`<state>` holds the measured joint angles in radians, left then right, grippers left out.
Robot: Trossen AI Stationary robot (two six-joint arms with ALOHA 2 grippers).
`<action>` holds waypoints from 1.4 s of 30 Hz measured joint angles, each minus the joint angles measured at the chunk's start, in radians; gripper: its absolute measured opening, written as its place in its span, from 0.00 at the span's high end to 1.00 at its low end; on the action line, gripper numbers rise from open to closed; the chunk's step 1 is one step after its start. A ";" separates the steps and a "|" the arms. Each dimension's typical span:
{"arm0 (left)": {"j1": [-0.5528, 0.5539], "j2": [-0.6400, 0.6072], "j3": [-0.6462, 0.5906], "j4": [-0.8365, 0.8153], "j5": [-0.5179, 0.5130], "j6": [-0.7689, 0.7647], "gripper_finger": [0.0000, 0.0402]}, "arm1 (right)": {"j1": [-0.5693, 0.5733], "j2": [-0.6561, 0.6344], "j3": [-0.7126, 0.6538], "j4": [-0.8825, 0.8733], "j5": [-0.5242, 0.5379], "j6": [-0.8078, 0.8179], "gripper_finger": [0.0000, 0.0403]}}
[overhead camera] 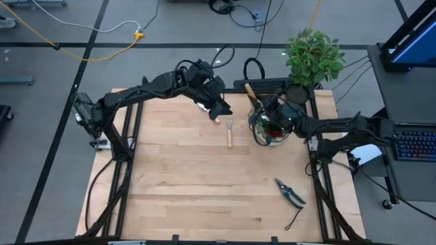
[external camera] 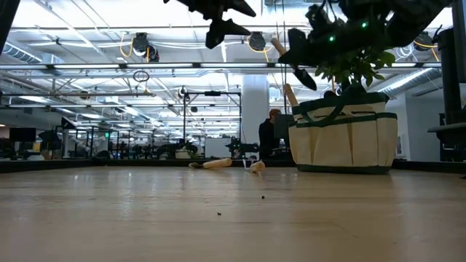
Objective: Pick & Place Garden tools in Gardening bag
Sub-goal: Put the bottom brown trowel into the gardening bag
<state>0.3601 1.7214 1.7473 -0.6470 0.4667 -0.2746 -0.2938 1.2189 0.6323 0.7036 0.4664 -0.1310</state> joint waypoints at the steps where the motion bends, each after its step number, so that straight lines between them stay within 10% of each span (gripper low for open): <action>1: 0.001 0.000 0.000 -0.016 -0.003 0.009 0.51 | -0.013 0.014 0.000 0.007 0.000 0.000 0.85; 42: 0.059 0.000 0.000 -0.163 -0.057 0.084 0.50 | -0.098 0.066 -0.138 0.212 -0.046 0.066 0.84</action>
<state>0.4191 1.7214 1.7473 -0.8097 0.4099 -0.1907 -0.3920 1.2846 0.4942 0.9157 0.4202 -0.0654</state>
